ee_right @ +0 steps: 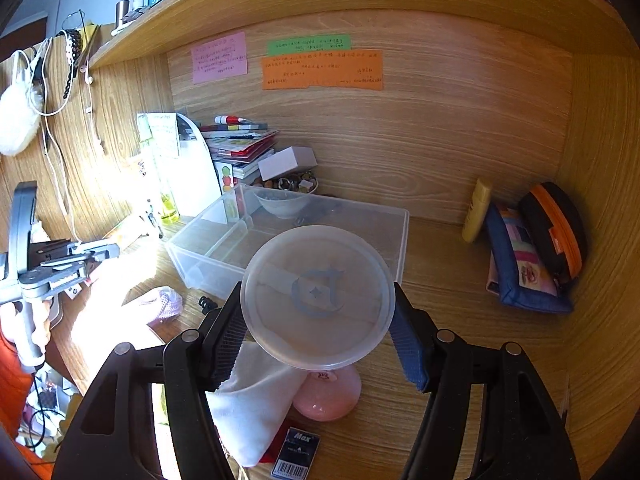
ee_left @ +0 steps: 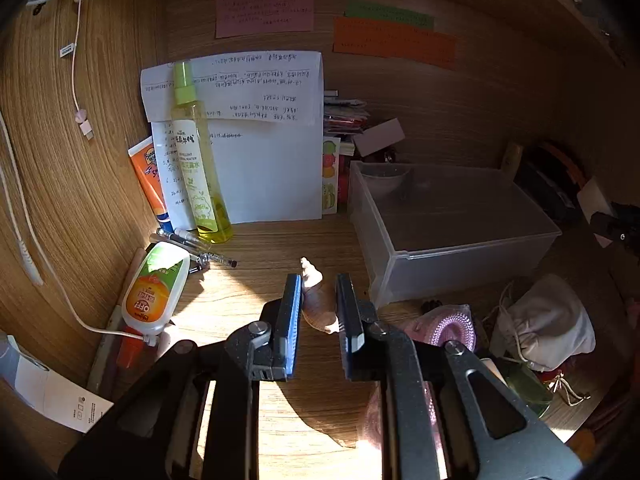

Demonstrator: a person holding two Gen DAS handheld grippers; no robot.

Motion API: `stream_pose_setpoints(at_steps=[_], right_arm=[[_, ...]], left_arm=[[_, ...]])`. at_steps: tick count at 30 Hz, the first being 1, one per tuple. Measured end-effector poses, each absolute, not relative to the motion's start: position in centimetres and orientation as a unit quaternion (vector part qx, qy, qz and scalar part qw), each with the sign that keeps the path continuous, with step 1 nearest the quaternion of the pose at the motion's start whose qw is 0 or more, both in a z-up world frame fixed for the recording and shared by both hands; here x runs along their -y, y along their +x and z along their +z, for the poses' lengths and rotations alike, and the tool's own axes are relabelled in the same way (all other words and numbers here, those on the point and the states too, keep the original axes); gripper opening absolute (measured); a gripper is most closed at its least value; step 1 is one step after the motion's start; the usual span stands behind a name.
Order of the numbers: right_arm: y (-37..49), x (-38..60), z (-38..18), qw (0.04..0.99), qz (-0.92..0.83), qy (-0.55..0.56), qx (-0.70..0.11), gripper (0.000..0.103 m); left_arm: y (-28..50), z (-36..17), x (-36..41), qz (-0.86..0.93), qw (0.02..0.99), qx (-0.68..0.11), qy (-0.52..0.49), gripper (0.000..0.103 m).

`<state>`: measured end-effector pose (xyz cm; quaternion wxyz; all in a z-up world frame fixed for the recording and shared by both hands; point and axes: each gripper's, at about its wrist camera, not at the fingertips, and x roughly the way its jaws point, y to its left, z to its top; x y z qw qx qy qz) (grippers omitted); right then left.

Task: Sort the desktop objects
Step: 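Release the seashell into the clear box while the right gripper lowers the white lid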

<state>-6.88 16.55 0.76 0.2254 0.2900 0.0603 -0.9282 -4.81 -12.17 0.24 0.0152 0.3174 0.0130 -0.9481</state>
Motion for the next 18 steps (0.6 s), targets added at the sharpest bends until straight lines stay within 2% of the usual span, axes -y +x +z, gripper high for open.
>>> stream_pose_setpoints(at_steps=[18], right_arm=[[-12.4,-12.5,0.9,0.247,-0.920,0.296,-0.073,0.062]], left_arm=[[-10.5,3.9,7.1,-0.961,-0.058,-0.012,0.272,0.016]])
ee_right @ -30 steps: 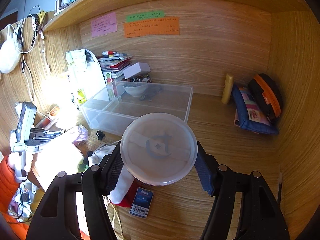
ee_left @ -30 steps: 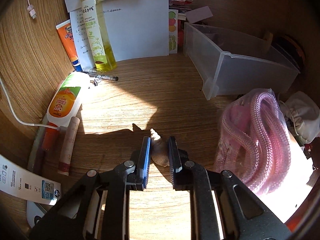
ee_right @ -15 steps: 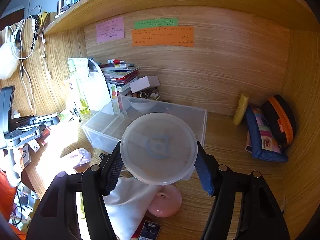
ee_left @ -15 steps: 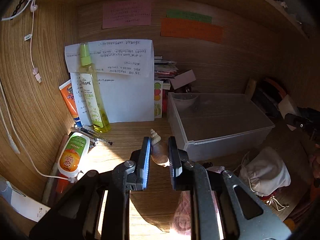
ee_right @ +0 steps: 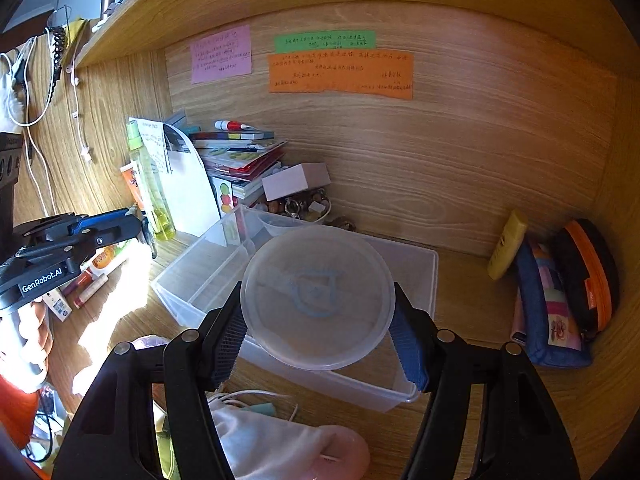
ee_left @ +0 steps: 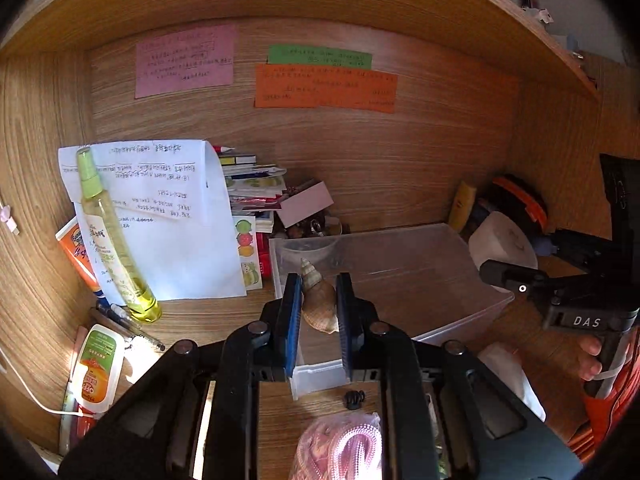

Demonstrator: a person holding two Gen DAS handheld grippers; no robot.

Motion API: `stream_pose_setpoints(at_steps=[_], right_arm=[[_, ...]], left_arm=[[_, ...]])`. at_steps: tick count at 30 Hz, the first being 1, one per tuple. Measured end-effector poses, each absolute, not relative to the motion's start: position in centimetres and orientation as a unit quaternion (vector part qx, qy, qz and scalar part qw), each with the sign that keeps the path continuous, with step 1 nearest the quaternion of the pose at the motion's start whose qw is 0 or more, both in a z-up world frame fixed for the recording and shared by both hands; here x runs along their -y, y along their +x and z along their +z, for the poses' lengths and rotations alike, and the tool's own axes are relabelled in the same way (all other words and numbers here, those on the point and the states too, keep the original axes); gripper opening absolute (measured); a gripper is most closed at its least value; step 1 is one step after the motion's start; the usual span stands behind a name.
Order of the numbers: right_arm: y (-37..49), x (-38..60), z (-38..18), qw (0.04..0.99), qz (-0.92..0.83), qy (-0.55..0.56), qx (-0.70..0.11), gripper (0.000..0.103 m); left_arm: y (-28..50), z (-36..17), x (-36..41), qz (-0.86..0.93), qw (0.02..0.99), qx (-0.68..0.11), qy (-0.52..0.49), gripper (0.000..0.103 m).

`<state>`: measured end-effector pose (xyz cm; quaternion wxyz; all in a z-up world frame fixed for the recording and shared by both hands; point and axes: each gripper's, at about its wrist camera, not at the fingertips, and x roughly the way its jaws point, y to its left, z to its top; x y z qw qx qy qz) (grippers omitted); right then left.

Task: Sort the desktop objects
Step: 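Release the seashell into the clear box while the right gripper lowers the white lid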

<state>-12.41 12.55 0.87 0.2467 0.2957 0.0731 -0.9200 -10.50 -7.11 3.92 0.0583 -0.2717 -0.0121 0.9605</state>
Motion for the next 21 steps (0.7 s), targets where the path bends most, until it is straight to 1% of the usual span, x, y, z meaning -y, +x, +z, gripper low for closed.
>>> stream_pose_setpoints(at_steps=[6,21], right_arm=[[-14.3,-11.8,0.2,0.252,-0.914,0.308,-0.075,0.062],[-17.4,-11.1,-3.3,0.251,-0.897,0.359,-0.067,0.062]], left_arm=[[-12.3,3.6,6.1,0.958,0.070,0.007,-0.279,0.016],[-16.3,0.1,4.5,0.938,0.101,0.011,-0.330,0.016]])
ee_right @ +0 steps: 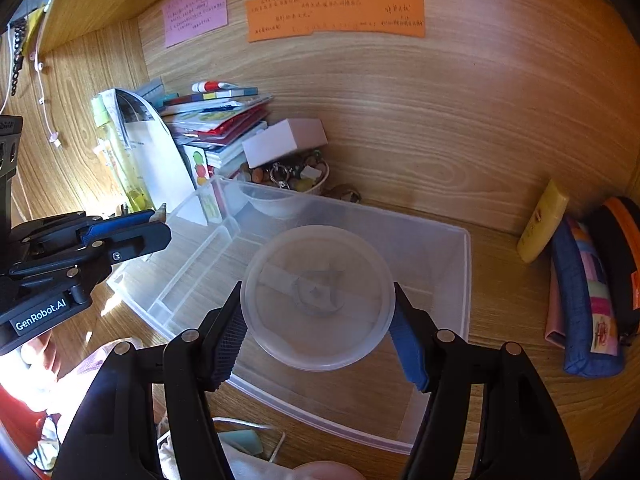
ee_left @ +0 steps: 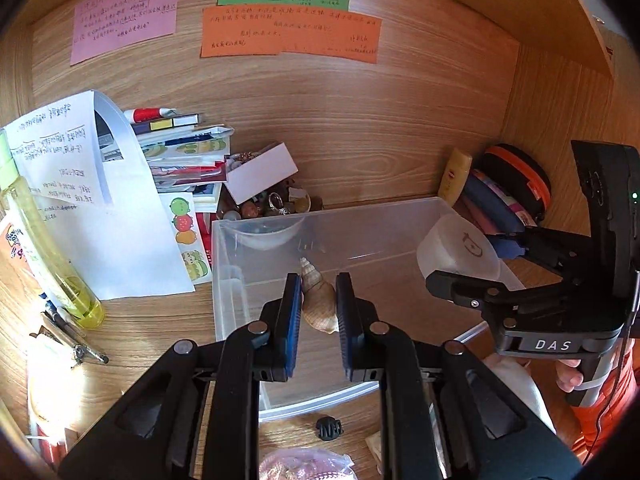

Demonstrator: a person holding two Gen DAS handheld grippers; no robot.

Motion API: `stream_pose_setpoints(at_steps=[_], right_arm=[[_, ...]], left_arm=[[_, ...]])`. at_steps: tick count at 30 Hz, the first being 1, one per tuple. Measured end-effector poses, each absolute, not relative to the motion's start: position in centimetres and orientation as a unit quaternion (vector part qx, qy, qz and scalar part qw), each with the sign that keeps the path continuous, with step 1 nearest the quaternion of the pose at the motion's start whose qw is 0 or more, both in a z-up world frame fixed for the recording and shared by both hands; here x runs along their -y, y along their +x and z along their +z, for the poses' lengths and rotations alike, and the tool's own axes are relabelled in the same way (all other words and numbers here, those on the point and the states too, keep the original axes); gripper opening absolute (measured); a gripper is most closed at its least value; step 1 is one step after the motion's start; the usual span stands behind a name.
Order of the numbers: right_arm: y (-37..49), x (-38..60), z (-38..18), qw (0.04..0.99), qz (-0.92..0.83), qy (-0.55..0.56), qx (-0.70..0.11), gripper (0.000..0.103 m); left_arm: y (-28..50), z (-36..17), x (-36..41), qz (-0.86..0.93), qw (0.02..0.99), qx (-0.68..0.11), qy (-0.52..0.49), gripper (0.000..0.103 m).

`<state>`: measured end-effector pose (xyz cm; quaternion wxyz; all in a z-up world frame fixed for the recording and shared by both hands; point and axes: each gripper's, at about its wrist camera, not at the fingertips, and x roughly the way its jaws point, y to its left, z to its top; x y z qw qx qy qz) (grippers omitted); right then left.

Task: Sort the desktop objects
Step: 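Release the seashell into the clear box while the right gripper lowers the white lid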

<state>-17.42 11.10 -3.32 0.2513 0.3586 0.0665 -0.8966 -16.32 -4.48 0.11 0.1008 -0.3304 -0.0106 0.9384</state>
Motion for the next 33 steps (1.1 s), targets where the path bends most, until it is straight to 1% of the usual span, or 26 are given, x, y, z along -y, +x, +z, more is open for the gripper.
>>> stream_pose_setpoints(at_steps=[7,16,20,33], right_arm=[[-18.1,-11.2,-4.7,0.246,-0.890,0.377,-0.068,0.062],[-18.9,-11.5,-5.9,0.249,-0.879,0.402,-0.058,0.062],[-19.1,-11.2,-6.1,0.252,-0.875,0.409,-0.063,0.062],[-18.8,-10.7,-6.2,0.242,-0.877,0.410,-0.072,0.064]], left_arm=[[-17.5,-1.1,4.2,0.932,0.098,0.011,-0.348,0.016],[-18.7,-2.9,4.2,0.914,0.117,0.012,-0.388,0.016],[-19.0,-3.5,4.2,0.906,0.126,0.019,-0.404,0.016],[-19.4,-4.3,3.2,0.893,0.127,0.002,-0.432,0.016]])
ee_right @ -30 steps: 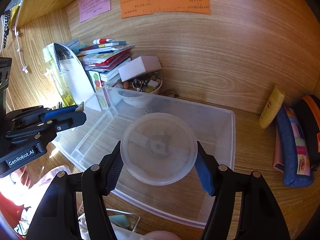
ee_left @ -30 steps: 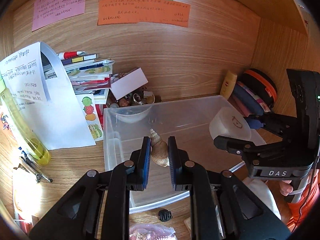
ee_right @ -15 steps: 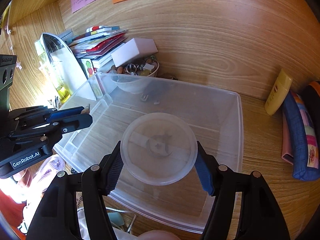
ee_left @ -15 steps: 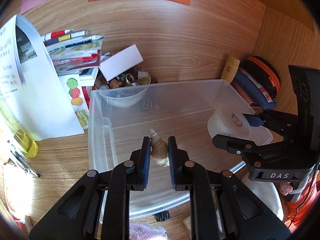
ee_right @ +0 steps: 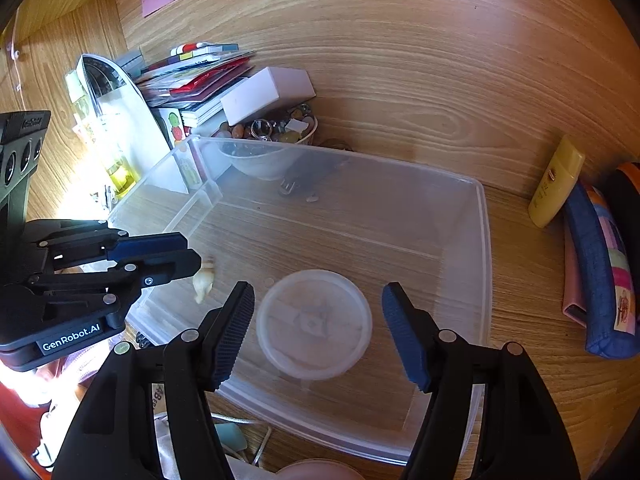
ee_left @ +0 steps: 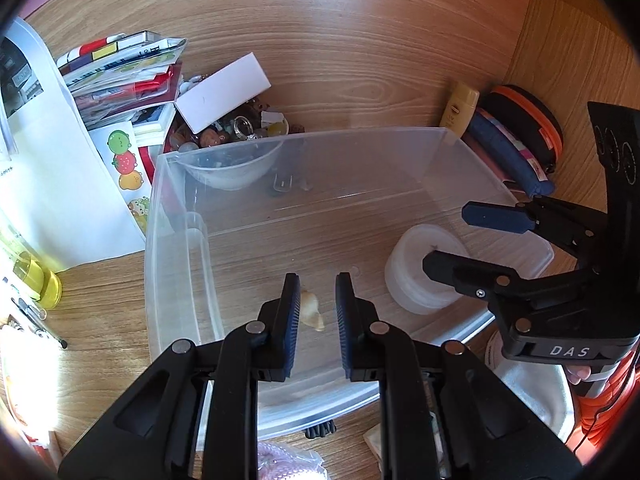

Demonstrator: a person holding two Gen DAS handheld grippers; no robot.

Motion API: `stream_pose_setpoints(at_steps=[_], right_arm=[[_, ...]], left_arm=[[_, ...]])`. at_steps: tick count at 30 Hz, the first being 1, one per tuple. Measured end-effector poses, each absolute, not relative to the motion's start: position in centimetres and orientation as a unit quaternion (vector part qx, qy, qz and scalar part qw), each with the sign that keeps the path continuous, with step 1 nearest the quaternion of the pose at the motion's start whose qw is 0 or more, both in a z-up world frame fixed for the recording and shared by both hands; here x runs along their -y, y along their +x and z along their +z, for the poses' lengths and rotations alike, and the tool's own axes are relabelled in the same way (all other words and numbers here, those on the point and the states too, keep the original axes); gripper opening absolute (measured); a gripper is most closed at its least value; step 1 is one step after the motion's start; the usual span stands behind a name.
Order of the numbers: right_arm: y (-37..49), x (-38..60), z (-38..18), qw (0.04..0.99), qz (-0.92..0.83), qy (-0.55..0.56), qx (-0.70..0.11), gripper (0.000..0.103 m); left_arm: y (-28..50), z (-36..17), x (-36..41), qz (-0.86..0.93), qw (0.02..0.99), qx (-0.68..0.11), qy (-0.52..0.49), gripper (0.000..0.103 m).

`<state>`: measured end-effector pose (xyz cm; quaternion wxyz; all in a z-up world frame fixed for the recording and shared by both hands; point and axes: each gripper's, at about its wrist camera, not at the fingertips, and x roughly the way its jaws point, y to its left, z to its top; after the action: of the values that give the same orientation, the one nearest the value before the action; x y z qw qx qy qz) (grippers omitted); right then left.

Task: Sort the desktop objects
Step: 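Release the seashell into the clear box while the right gripper lowers the white lid, then move both grippers back toward the pink rope bag and pink container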

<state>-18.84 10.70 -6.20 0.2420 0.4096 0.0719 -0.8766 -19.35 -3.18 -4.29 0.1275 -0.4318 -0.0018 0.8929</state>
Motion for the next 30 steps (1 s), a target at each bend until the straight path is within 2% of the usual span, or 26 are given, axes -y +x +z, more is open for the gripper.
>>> stream_pose_setpoints(at_steps=[6,12,14,21,23,27,30], right_arm=[[-18.8,-10.7,-6.1,0.246,-0.877,0.408,-0.069,0.064],[-18.5,-11.1,-5.4,0.242,-0.887,0.388,-0.061,0.074],[-18.4,-11.1,-5.1,0.238,-0.892,0.379,-0.064,0.074],[-17.6,-11.7,-3.6,0.229,-0.908,0.343,-0.075,0.076],[-17.3,-12.0,-3.1,0.225,-0.911,0.337,-0.073,0.077],[-16.0,-12.1,-2.2,0.208,-0.923,0.313,-0.086,0.083],[-14.3,-11.7,-1.7,0.197,-0.930,0.290,-0.106,0.084]], left_arm=[[-19.3,-4.1,3.1,0.894,0.127,-0.001,-0.429,0.020],[-18.9,-3.6,2.8,0.902,0.124,-0.016,-0.413,0.038],[-18.6,-3.3,2.8,0.907,0.116,-0.019,-0.404,0.054],[-18.1,-2.2,3.3,0.916,0.108,-0.008,-0.386,0.061],[-17.7,-1.8,3.4,0.921,0.100,-0.009,-0.377,0.070],[-16.5,-0.6,3.6,0.932,0.087,-0.015,-0.351,0.077],[-15.3,0.3,3.7,0.941,0.075,-0.022,-0.329,0.090]])
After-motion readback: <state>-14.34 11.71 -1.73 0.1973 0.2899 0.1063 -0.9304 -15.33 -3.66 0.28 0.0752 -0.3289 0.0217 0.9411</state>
